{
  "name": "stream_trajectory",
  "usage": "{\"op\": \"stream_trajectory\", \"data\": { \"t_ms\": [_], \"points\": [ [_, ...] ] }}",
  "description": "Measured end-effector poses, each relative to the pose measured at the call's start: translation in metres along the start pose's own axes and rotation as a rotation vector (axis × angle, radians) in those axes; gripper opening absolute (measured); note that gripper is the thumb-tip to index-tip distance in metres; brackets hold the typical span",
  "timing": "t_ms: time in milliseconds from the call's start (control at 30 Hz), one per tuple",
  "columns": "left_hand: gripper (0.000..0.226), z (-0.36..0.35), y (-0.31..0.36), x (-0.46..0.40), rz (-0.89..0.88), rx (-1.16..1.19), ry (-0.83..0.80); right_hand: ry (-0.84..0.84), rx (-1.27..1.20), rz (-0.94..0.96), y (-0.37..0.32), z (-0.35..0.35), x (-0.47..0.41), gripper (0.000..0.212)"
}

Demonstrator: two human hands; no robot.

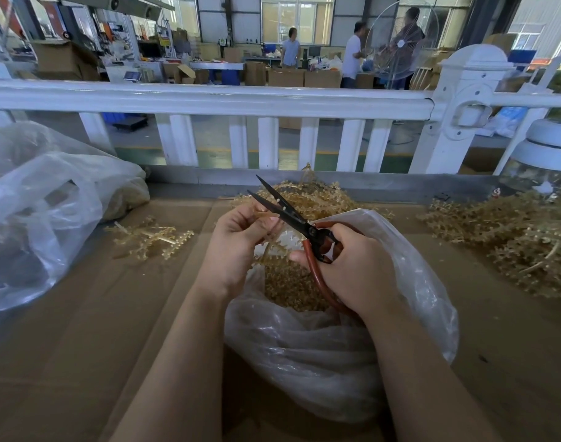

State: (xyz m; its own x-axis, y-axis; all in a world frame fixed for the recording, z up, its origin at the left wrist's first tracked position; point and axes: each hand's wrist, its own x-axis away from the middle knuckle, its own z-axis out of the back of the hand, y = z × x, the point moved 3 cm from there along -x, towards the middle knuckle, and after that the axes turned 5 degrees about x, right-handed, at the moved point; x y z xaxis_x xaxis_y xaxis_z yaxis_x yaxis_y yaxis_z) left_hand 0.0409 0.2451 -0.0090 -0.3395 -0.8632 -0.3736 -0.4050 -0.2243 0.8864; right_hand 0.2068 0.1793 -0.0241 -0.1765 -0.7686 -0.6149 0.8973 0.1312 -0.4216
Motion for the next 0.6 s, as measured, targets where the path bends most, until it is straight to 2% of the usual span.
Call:
{"op": "stream_trajectory", "data": {
  "t_ms": [67, 200, 300, 400, 500, 600],
  "points": [
    [0.014, -0.0003, -0.0016, -0.0010, -0.014, 0.001, 0.030, -0.002, 0.001, -0.005, 0.0008, -0.0007, 0.0001, 0.063],
    [0.019, 0.0018, -0.0019, -0.0024, -0.058, -0.017, 0.068, 0.007, -0.011, -0.023, 0.0025, -0.0017, 0.0011, 0.053],
    [0.015, 0.0027, -0.0023, -0.0019, -0.051, 0.005, 0.080, 0.021, -0.024, -0.006, 0.0027, -0.0032, 0.0015, 0.050],
    [0.017, 0.0039, -0.0026, -0.0022, -0.048, 0.011, 0.103, 0.033, -0.019, -0.002, 0.0033, -0.0040, 0.0010, 0.056],
    [0.012, 0.0037, -0.0013, -0.0015, -0.056, 0.002, 0.088, 0.046, -0.006, 0.006, 0.0027, -0.0031, 0.0004, 0.073],
    [0.009, 0.0018, -0.0013, -0.0007, -0.065, -0.025, 0.060, 0.047, -0.013, 0.009, 0.0012, -0.0015, 0.0007, 0.078]
  ]
}}
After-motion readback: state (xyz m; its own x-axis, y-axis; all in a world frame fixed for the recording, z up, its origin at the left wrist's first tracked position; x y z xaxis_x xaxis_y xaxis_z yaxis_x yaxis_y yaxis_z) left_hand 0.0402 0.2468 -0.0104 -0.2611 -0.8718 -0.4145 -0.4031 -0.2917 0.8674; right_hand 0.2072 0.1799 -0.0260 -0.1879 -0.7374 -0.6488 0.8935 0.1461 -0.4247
